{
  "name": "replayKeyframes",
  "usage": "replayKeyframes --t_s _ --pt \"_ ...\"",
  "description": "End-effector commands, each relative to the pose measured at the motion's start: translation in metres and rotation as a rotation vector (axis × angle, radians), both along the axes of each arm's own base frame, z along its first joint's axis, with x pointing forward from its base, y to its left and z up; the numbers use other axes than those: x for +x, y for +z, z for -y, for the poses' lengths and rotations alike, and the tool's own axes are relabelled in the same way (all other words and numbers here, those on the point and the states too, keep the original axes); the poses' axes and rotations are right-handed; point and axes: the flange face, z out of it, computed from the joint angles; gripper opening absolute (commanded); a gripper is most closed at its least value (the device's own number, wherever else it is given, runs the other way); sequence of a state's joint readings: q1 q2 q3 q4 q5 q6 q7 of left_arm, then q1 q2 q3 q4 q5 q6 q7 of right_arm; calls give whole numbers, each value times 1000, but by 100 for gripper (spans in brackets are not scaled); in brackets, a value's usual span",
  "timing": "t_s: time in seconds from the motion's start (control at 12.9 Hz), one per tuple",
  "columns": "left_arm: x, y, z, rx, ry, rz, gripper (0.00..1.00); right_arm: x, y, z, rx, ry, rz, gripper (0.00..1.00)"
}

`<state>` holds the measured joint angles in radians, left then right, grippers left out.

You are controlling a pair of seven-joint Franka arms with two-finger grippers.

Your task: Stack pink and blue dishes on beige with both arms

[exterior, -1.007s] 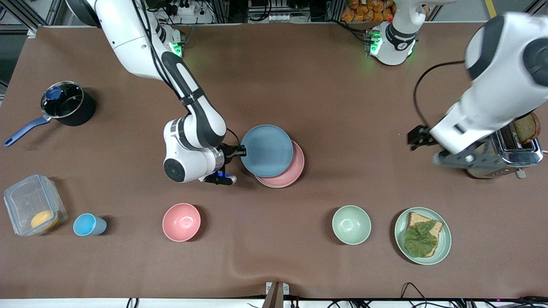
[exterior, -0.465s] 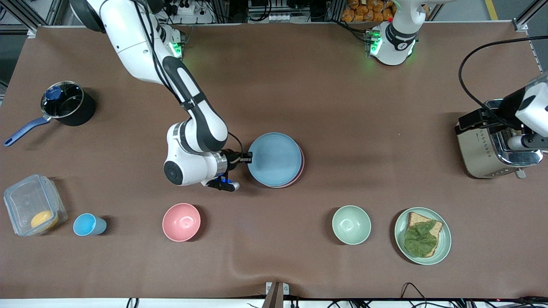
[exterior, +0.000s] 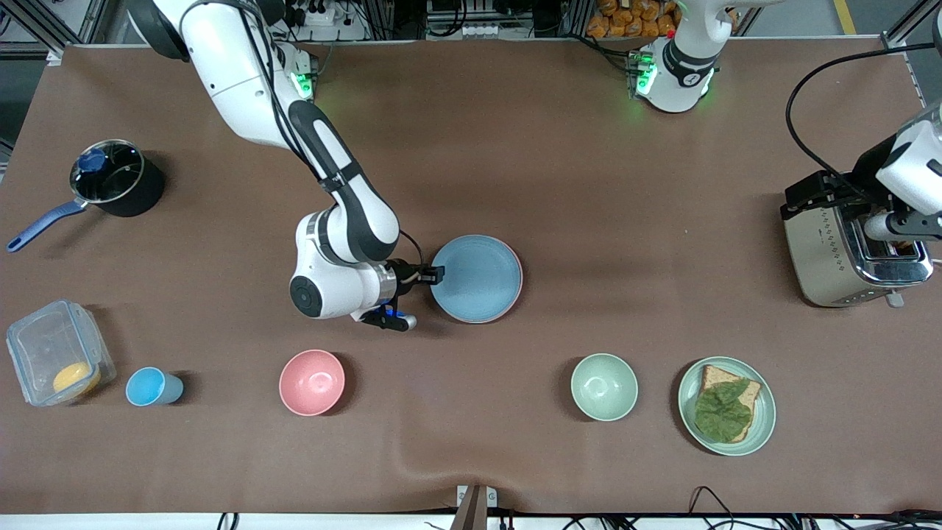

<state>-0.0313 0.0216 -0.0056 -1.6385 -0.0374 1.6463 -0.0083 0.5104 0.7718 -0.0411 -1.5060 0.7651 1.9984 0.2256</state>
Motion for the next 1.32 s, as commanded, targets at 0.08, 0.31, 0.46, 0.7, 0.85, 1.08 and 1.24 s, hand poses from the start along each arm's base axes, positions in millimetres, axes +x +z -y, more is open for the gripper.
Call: replayKeyframes --t_s 0.08,0.31,0.46,0.7,0.85,1.08,1.24 --pt "-7 1 -2 49 -2 14 100 25 33 32 35 -14 -38 100" --pt "-5 4 2 50 -11 19 100 57 72 128 8 13 -119 100" --pt "-5 6 2 50 -22 22 100 65 107 179 -126 72 -66 100" --pt "-5 6 0 49 -23 22 100 74 145 257 -212 162 42 100" --pt "-5 5 -3 49 -18 20 100 75 157 323 -264 214 68 100" --pt "-5 5 -2 49 -22 21 100 72 180 368 -329 252 111 100" --pt "-5 5 -2 49 -22 22 100 56 229 378 -401 252 166 100"
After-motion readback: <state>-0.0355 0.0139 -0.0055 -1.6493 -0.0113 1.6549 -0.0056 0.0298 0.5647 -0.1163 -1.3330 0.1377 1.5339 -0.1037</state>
